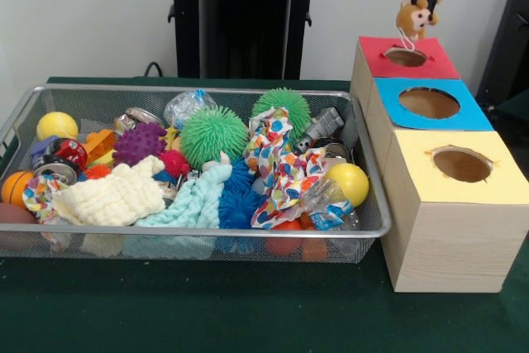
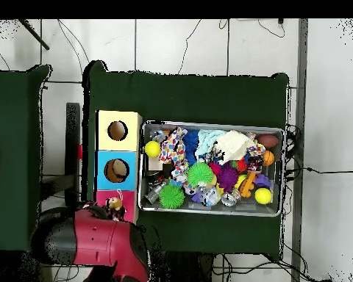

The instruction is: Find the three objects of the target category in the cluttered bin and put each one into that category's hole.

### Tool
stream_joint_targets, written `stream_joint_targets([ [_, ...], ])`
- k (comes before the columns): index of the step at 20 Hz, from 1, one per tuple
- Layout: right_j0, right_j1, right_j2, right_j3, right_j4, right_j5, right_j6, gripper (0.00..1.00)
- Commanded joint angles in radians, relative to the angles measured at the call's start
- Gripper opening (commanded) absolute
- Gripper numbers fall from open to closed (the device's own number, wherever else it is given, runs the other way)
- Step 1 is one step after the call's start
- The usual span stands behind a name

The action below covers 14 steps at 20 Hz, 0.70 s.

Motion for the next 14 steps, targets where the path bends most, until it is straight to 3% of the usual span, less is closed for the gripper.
stream_joint_targets([
  [1,-0.04,0.028,-0.041,-0.045,-0.045,0.022,0.177,0.0],
  [5,-0.049,0.029,-0.057,-0.04,-0.062,0.003,0.144,0.0],
  [6,-0.055,0.025,-0.053,-0.028,-0.06,-0.008,0.139,1.0],
  [14,-0.026,0.053,-0.064,-0.047,-0.056,0.005,0.18,1.0],
])
